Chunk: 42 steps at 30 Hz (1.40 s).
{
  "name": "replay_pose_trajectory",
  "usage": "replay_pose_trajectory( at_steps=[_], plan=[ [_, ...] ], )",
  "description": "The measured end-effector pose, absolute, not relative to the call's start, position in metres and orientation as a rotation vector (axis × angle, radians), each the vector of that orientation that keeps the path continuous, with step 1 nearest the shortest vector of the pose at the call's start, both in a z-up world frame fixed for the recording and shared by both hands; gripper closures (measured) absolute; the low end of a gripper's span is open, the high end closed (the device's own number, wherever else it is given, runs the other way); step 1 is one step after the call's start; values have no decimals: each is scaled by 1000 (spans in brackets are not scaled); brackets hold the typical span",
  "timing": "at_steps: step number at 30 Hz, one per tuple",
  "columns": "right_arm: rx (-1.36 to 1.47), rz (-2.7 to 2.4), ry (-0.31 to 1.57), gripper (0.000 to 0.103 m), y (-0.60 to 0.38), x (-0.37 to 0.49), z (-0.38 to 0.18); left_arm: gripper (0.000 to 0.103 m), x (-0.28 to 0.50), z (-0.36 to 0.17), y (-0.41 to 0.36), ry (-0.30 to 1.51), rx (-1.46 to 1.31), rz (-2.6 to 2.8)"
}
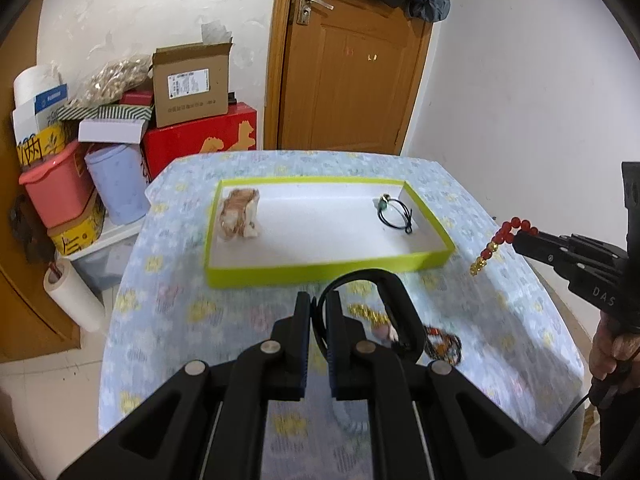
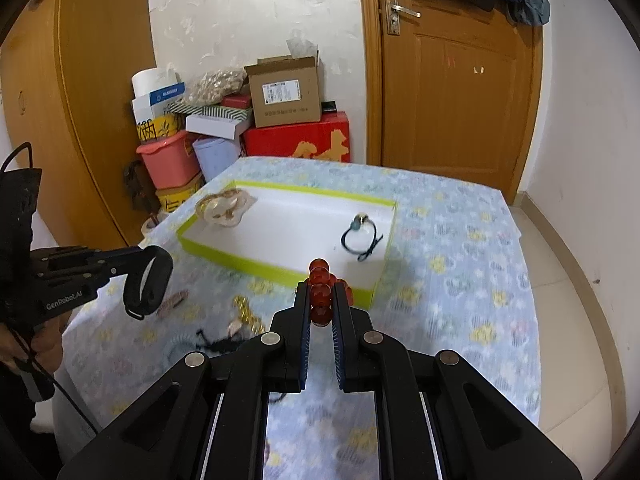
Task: Organize jewelry
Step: 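Lift the red bead bracelet with the right tool and drop it in the tray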
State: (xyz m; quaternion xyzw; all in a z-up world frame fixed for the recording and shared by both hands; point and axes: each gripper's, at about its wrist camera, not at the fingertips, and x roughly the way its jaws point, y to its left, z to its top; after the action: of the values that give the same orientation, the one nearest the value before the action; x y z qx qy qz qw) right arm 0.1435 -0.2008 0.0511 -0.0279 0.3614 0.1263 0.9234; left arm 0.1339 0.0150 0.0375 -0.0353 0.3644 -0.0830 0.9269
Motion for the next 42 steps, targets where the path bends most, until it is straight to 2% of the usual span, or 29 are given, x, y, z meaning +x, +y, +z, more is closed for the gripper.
replay_pose_trajectory(
  at_steps=[11,19,42],
  plan=[
    [-32,255,763,93,-205,199,41,95,197,37,15,756,-60,-142],
    [-17,245,822,93,-207,230,16,95,244,12,28,827,-83,-105],
    [-20,226,907,93,-215,254,-16,95,286,-26,31,914,-54,-34]
  ],
)
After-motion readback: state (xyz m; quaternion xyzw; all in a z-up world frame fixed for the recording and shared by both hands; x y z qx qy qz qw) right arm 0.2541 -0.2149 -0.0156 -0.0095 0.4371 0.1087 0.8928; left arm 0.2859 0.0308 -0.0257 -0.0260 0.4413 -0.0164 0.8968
